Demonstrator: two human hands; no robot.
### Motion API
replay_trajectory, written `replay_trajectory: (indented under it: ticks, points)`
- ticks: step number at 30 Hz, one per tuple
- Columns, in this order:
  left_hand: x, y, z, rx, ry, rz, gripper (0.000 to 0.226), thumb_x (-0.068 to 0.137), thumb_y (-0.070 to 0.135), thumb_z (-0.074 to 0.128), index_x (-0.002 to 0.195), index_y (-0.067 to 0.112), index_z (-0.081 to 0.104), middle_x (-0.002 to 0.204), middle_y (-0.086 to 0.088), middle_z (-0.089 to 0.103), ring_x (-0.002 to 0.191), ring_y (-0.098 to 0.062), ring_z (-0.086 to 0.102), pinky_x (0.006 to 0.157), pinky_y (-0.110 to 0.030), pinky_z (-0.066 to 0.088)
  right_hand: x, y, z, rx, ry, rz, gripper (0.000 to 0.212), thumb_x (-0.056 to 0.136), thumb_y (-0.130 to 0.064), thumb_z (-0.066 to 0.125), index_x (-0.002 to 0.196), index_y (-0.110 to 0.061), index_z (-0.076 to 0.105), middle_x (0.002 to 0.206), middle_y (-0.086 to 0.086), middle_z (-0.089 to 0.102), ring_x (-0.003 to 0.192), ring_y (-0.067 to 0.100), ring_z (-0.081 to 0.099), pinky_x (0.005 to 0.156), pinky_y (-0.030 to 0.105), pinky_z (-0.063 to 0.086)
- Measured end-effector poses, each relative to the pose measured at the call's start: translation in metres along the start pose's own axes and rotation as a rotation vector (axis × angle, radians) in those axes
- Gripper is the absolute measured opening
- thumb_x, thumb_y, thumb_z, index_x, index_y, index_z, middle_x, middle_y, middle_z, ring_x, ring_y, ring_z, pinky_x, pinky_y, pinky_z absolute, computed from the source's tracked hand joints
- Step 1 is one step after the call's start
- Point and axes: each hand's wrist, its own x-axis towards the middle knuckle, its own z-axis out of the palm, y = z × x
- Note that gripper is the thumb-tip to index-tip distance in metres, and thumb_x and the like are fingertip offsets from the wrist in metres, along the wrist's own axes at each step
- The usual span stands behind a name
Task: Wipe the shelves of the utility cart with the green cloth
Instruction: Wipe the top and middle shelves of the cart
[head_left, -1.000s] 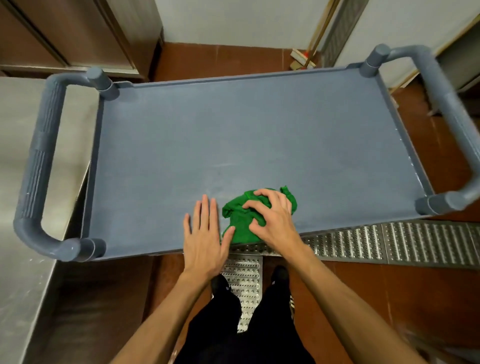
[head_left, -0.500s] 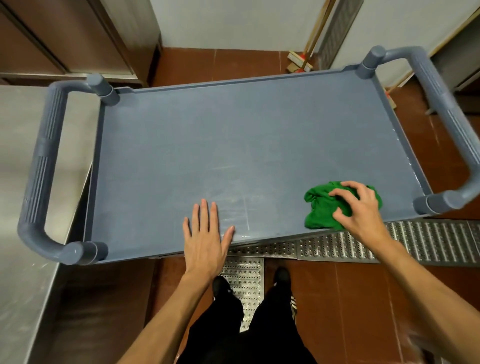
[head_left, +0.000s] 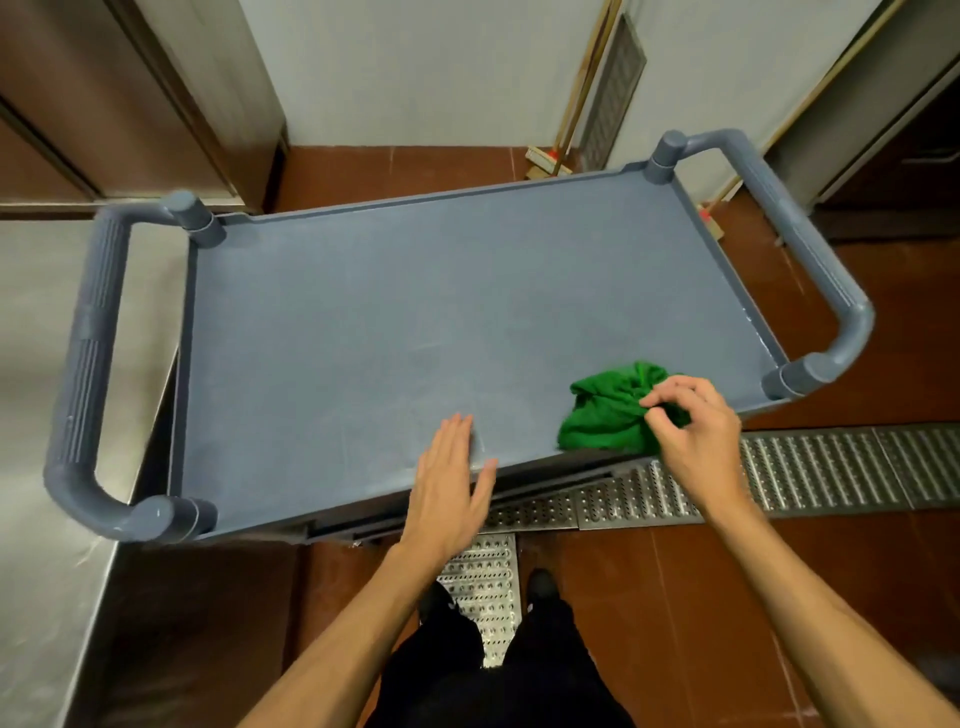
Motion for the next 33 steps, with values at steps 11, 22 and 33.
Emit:
replay_trajectory:
  ticks: [11, 22, 33]
  points:
    - [-0.052, 0.102, 0.02, -0.981, -0.127, -0.173, 0.058, 0.083, 0.061, 0.064, 0.128, 0.025, 0.061, 0.123, 0.002, 0.071, 0.119, -0.017, 0.065, 0.1, -0.04, 0.053, -0.086, -0.032, -0.007, 0.482, -0.132, 0.302, 0.03, 0.081, 0.005, 0.067, 0.09, -0.023, 0.066, 0.1, 0.002, 0.068, 0.099, 0.013, 0.064, 0.089, 0.031, 0.052]
    - [-0.095, 0.091, 0.041, -0.891, 0.05, -0.219, 0.027, 0.094, 0.025, 0.061, 0.12, 0.022, 0.066, 0.112, 0.007, 0.076, 0.111, -0.013, 0.068, 0.092, -0.021, 0.052, -0.123, 0.033, -0.017, 0.213, -0.752, 0.214, 0.117, 0.049, -0.06, 0.088, 0.147, -0.045, 0.026, 0.142, -0.012, 0.03, 0.129, 0.005, 0.035, 0.105, 0.03, 0.036]
    - [-0.123, 0.054, 0.032, -1.031, 0.11, -0.405, 0.062, 0.094, 0.035, 0.056, 0.149, 0.047, 0.029, 0.144, 0.002, 0.056, 0.129, -0.015, 0.057, 0.108, -0.044, 0.047, -0.167, 0.006, 0.036, 0.019, -0.795, 0.052, 0.032, 0.089, -0.029, 0.067, 0.12, -0.02, 0.063, 0.12, -0.005, 0.066, 0.113, 0.015, 0.06, 0.092, 0.026, 0.043]
